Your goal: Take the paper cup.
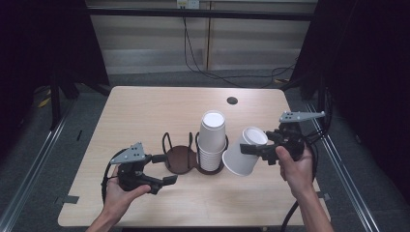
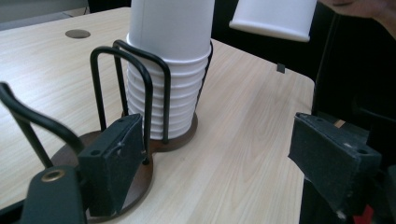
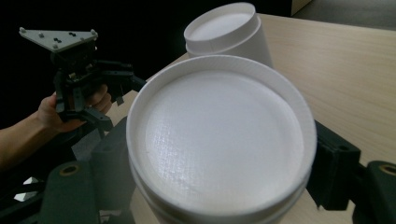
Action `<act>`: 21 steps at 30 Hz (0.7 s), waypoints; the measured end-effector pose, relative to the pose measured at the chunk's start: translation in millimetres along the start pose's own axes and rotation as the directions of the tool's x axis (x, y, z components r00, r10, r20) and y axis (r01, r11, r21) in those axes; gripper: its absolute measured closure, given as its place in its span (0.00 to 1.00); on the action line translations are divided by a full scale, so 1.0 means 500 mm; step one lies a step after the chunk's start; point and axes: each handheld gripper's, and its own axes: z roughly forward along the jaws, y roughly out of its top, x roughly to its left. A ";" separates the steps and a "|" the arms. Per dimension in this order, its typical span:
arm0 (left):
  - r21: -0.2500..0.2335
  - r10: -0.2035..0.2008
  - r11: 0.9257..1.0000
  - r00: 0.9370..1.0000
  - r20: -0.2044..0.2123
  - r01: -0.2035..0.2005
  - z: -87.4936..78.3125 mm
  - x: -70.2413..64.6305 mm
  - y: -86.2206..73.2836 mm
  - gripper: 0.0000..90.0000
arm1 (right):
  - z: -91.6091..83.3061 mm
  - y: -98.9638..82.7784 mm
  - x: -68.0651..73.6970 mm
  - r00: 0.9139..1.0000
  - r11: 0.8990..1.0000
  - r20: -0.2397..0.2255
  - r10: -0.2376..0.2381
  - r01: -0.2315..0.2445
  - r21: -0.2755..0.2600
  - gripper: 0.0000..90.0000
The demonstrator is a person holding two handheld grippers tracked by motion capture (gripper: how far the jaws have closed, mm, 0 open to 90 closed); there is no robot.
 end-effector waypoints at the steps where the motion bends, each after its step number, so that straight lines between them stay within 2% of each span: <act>1: 0.000 0.000 1.000 1.000 0.000 0.000 0.000 0.000 0.000 0.20 | 0.000 0.000 0.000 1.000 1.000 0.000 0.000 0.000 0.000 0.27; 2: 0.000 0.005 1.000 1.000 0.007 -0.005 0.005 -0.002 0.004 0.20 | 0.012 -0.009 0.001 1.000 1.000 0.000 0.009 -0.009 0.024 0.27; 4: 0.000 0.011 1.000 1.000 0.007 -0.011 0.008 -0.004 0.006 0.19 | 0.016 -0.011 0.002 1.000 0.999 0.003 0.009 -0.009 0.031 0.27; 9: -0.007 0.009 1.000 0.999 0.035 -0.009 0.021 -0.012 0.013 0.18 | 0.035 -0.024 0.016 1.000 0.999 -0.026 -0.005 0.006 0.042 0.27; 10: -0.026 0.000 1.000 0.999 0.052 0.001 0.026 -0.015 0.016 0.18 | 0.043 -0.028 0.022 0.999 0.999 -0.037 -0.006 0.008 0.045 0.27; 12: -0.034 -0.003 0.999 0.998 0.057 0.005 0.029 -0.016 0.016 0.18 | 0.053 -0.033 0.028 0.999 0.999 -0.048 -0.013 0.015 0.047 0.27; 14: -0.005 0.011 1.000 0.998 0.056 -0.010 0.037 -0.021 0.016 0.18 | 0.058 -0.035 0.030 0.998 0.999 -0.053 -0.015 0.018 0.050 0.27; 21: 0.005 0.029 1.000 0.997 0.077 -0.030 0.042 -0.030 0.006 0.18 | 0.097 -0.041 0.044 0.995 0.997 -0.095 -0.030 0.037 0.067 0.27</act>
